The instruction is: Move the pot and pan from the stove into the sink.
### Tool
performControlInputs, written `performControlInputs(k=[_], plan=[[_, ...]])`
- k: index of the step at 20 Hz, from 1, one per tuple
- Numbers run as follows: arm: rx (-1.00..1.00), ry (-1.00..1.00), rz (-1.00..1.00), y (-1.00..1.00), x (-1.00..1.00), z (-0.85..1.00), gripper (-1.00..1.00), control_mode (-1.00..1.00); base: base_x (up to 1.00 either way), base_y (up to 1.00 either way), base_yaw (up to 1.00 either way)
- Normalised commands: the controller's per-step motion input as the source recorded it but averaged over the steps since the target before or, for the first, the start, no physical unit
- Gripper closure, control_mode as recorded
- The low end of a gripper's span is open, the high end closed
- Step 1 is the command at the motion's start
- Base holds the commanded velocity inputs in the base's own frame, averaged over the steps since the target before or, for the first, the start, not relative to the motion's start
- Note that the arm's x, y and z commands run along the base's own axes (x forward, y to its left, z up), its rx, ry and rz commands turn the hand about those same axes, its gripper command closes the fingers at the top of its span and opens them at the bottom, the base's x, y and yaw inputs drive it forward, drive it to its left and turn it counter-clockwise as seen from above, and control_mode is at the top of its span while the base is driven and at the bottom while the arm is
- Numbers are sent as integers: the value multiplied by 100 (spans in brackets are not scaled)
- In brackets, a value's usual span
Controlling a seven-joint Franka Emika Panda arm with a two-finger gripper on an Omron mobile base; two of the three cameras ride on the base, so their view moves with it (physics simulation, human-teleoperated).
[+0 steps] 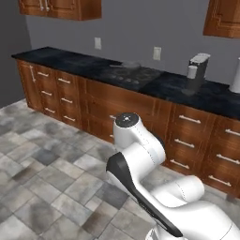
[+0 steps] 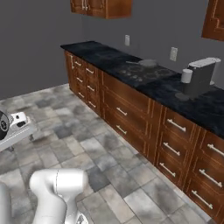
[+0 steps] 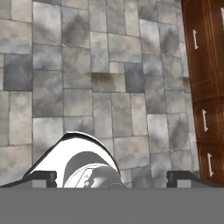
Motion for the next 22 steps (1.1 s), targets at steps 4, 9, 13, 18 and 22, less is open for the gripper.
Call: performControlInputs(k=[4, 9, 13, 18, 22], plan=[[0, 0, 0, 0, 0, 0, -100, 100, 7, 0, -46], [0, 0, 0, 0, 0, 0, -100, 100, 7, 0, -46], [0, 0, 0, 0, 0, 0, -100, 100, 9, 0, -45], [0, 0, 0, 0, 0, 0, -100, 100, 10, 0, -45], [0, 0, 0, 0, 0, 0, -100, 100, 10, 0, -45]])
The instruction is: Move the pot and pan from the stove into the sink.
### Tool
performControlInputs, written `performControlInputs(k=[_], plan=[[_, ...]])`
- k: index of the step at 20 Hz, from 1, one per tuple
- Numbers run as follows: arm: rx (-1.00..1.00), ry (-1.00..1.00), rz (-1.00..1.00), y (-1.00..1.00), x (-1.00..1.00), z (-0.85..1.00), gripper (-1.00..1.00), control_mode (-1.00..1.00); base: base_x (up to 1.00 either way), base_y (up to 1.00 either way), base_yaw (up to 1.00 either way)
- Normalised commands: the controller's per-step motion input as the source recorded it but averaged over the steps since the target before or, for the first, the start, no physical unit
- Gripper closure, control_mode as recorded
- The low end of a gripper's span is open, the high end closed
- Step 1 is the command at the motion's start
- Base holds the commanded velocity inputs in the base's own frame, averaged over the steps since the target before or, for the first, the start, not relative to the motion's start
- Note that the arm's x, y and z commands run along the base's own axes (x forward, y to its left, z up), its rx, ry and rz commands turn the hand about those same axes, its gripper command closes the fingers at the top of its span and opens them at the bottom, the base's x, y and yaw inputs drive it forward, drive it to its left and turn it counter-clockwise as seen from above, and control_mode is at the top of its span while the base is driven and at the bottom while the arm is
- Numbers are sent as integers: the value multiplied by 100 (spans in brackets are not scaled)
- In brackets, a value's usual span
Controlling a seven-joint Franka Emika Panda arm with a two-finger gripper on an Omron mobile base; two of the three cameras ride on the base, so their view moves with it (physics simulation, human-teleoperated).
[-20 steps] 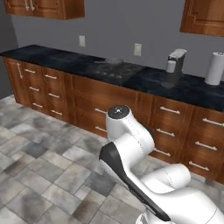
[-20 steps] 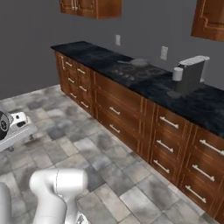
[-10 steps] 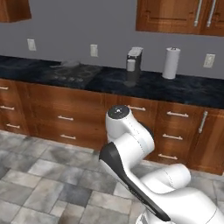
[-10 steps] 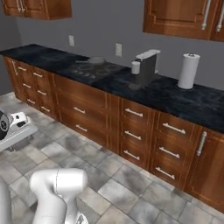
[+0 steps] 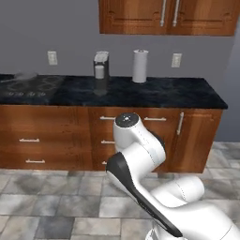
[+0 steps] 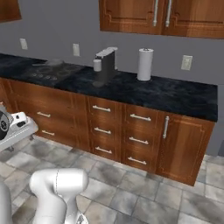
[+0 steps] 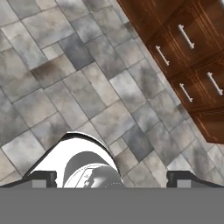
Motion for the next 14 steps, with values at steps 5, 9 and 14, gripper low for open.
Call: performControlInputs(k=[5, 9, 14], plan=[[0, 0, 0, 0, 0, 0, -100, 100, 10, 0, -45], [0, 0, 0, 0, 0, 0, -100, 100, 11, 0, -44], [0, 0, 0, 0, 0, 0, -100, 100, 12, 0, -44]])
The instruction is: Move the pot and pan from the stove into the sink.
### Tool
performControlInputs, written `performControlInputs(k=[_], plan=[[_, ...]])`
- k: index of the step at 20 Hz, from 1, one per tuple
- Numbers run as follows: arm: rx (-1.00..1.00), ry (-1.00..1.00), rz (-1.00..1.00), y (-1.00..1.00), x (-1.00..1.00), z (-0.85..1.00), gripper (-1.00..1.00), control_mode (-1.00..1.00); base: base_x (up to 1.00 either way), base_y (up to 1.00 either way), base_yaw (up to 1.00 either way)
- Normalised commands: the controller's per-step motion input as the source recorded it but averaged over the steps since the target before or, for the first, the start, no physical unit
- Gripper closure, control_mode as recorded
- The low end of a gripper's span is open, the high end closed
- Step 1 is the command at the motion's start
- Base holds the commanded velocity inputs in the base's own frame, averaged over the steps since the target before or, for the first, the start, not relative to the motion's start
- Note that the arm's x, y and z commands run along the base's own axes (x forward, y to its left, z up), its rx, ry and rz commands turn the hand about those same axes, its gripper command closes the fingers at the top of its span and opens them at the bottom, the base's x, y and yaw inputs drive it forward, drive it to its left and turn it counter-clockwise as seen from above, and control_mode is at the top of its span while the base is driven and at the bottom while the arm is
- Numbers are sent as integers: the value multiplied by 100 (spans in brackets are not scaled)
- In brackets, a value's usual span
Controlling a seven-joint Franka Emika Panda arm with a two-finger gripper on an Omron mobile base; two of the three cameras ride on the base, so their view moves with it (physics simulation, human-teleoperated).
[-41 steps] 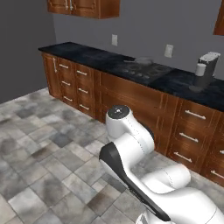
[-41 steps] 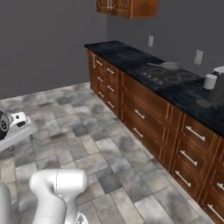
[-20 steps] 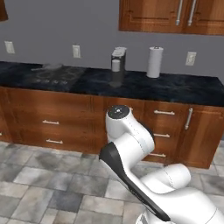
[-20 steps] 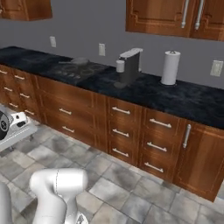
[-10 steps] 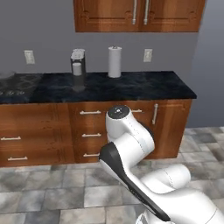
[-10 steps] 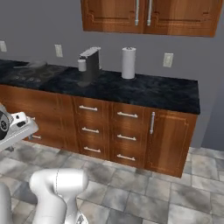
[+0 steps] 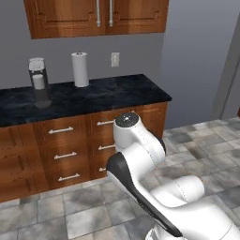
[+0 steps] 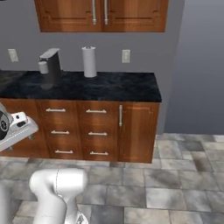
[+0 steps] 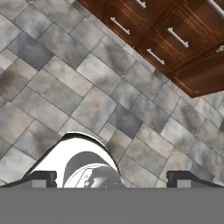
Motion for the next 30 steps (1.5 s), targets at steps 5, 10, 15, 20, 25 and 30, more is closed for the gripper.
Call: performControlInputs(k=[5, 10, 15, 20, 25, 30], plan=[[0, 0, 0, 0, 0, 0, -100, 100, 1, 0, -30], [0, 0, 0, 0, 0, 0, -100, 100, -11, 17, -2], [0, 0, 0, 0, 0, 0, -100, 100, -9, 62, -6], [0, 0, 0, 0, 0, 0, -100, 100, -11, 77, -7], [0, 0, 0, 0, 0, 0, -100, 100, -10, 82, -8], [0, 0, 0, 0, 0, 0, -100, 100, -8, 86, -8]])
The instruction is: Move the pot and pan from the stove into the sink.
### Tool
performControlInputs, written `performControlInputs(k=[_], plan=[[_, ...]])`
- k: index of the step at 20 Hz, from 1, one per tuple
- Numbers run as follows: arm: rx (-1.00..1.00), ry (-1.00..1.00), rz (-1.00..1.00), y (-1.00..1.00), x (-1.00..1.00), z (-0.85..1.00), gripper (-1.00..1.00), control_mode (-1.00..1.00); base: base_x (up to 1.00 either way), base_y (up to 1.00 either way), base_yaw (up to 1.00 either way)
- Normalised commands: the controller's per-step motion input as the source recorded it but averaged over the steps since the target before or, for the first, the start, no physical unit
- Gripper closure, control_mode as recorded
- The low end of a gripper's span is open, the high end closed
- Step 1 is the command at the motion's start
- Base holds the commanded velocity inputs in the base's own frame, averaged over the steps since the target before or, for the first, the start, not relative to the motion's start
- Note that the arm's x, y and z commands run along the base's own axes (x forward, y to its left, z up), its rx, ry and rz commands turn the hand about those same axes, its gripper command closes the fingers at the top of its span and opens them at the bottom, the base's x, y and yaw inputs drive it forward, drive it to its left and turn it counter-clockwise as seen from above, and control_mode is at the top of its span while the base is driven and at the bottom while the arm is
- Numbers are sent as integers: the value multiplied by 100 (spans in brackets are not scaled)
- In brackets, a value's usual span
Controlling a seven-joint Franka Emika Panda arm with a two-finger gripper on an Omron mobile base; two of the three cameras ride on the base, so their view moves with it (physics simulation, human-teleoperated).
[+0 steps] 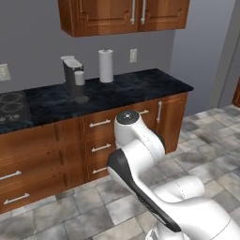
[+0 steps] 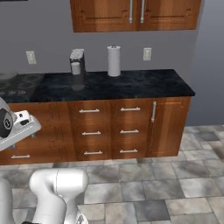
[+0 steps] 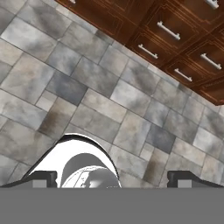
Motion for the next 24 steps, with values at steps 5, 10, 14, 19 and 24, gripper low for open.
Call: performControlInputs(k=[5, 10, 14, 19, 24], plan=[[0, 0, 0, 0, 0, 0, -100, 100, -10, 83, -7], [0, 0, 0, 0, 0, 0, -100, 100, -9, 83, -7], [0, 0, 0, 0, 0, 0, -100, 100, -10, 83, -6], [0, 0, 0, 0, 0, 0, -100, 100, -7, 75, -3], [0, 0, 0, 0, 0, 0, -100, 100, -8, 61, -2]])
